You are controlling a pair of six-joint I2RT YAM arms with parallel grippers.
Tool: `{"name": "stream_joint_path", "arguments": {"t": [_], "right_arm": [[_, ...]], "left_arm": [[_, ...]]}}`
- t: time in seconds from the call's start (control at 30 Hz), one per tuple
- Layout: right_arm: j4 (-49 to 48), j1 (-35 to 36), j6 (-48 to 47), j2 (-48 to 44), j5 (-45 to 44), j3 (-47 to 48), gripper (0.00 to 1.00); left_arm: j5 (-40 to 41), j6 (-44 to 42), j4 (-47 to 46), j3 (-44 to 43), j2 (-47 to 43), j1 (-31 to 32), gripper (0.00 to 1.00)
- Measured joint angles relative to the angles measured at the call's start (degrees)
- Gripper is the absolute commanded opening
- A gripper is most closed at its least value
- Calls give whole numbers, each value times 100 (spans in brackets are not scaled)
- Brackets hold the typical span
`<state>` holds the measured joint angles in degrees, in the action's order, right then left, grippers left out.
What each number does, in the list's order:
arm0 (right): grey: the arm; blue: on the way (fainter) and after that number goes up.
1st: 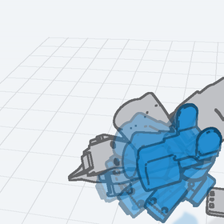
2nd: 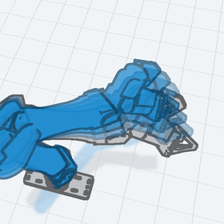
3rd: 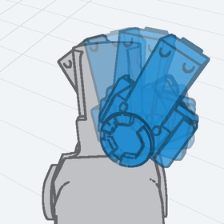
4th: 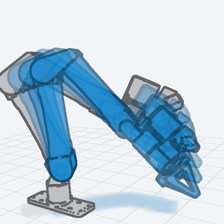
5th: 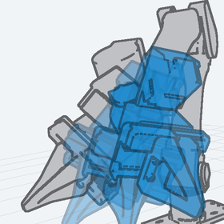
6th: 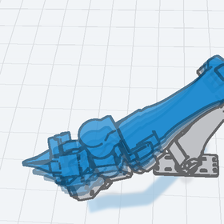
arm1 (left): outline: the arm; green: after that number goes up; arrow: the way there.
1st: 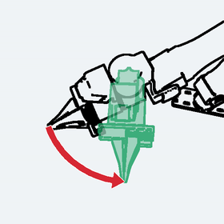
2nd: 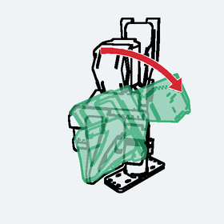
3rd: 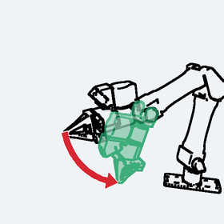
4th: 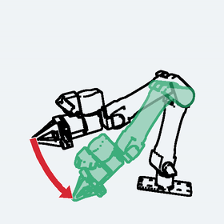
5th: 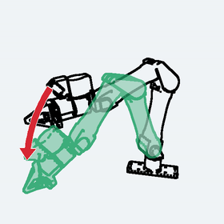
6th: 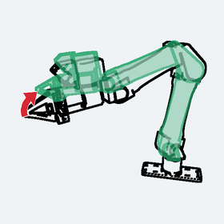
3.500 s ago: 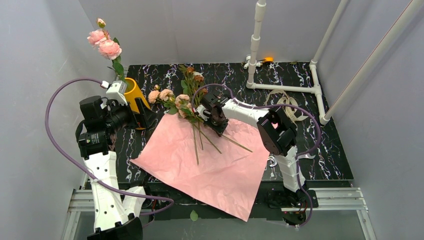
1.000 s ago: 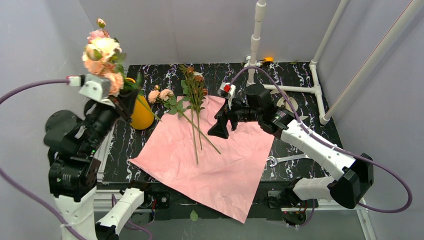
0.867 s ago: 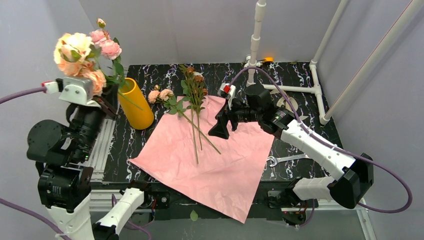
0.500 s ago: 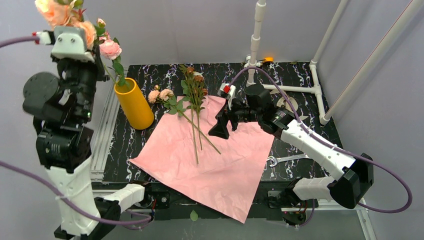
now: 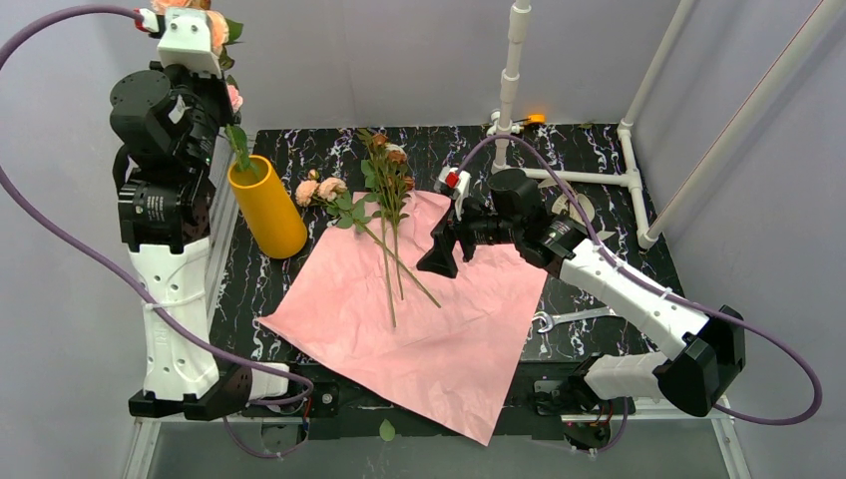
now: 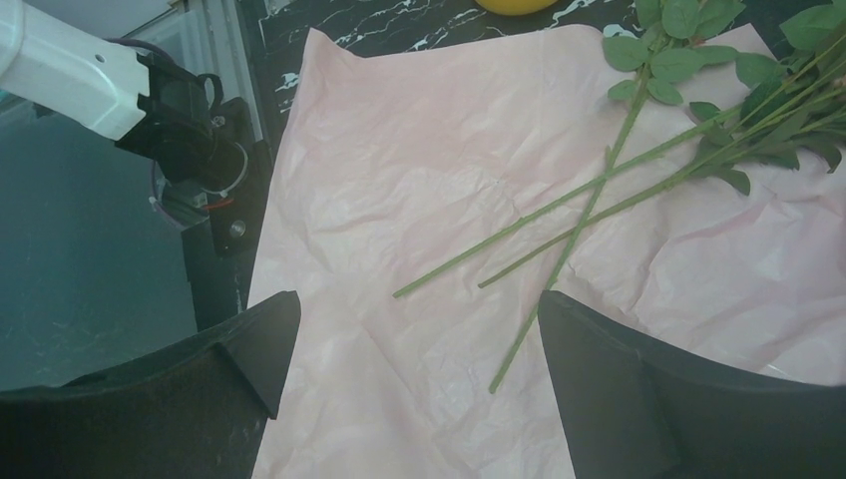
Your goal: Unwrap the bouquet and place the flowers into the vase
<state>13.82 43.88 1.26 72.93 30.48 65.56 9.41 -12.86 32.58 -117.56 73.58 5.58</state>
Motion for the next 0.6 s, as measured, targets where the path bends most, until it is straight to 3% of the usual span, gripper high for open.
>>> {"name": "stream_joint_path", "arguments": {"t": [0.27,0.4,0.6], "right_arm": [[74,0,-15,39,-35,-72,98],[116,0,-20,177,-35,-72,98],[173,0,-20,334,-52,-70,98]], "left_arm": [[-710,667,-160,308,195,-1128,0],[-1342,1123,-343,1091,262,-1497,0],[-1631,1421,-472,2140,249,-1770,0]]}}
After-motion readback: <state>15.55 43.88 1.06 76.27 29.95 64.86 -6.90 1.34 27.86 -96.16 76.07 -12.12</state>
